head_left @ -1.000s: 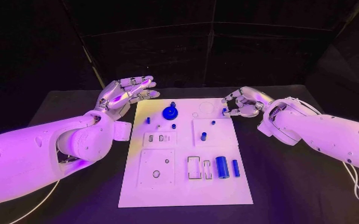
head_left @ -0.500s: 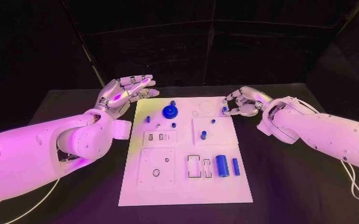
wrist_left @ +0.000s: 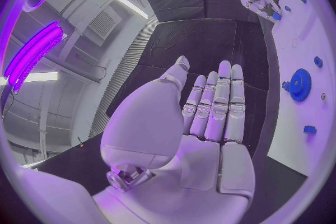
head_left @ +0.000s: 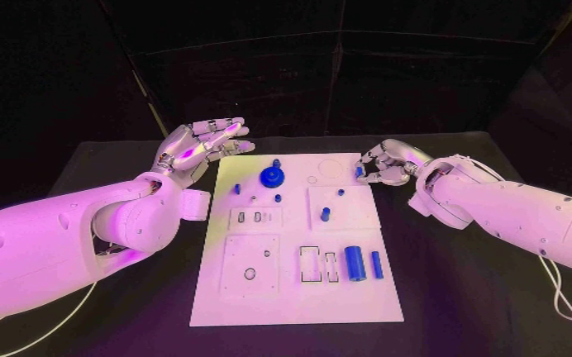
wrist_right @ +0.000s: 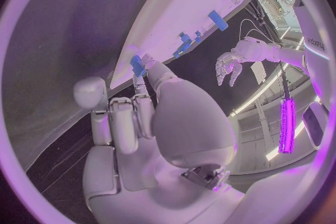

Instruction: Assemble the parts on the task board

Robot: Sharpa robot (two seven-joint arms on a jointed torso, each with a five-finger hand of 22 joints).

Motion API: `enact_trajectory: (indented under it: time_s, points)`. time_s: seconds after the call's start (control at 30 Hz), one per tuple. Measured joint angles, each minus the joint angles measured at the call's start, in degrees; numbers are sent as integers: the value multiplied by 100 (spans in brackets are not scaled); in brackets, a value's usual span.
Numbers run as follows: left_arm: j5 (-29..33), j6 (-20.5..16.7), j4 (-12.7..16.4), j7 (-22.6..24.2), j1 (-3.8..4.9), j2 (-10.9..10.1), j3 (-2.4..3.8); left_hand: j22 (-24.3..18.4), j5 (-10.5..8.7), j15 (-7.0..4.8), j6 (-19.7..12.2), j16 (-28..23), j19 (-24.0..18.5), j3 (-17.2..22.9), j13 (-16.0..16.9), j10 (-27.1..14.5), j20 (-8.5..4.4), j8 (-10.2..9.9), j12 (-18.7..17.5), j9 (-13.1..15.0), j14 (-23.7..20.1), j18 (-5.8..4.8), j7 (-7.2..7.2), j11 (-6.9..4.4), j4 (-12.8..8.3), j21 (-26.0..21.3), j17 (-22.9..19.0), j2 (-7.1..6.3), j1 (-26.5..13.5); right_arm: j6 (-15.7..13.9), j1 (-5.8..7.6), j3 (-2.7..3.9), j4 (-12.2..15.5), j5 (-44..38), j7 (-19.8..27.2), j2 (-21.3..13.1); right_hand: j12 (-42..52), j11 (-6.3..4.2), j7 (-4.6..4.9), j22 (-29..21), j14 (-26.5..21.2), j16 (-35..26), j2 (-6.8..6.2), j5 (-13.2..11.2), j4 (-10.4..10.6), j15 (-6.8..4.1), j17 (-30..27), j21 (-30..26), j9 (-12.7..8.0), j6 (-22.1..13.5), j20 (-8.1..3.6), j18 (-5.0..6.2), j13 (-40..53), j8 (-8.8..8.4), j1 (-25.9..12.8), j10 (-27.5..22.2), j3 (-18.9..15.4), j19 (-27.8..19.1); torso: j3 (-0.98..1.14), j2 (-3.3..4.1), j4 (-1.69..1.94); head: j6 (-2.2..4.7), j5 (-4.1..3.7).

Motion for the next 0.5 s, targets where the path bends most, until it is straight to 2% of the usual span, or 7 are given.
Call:
enact_trajectory:
  time_s: [0.5]
  points:
    - [0, 1, 6, 0, 0, -17, 0, -4, 0, 0, 0, 0, 0, 0, 0, 0, 0, 0, 0, 0, 0, 0, 0, 0, 0, 0, 0, 0, 0, 18, -36, 0, -46, -51, -100, 39, 0, 0, -19, 6, -22, 0, 3, -24, 1, -21, 0, 0, -1, 19, -21, 0, 0, 0, -3, 0, -1, 21, 5, -2, -2, -3, -5]
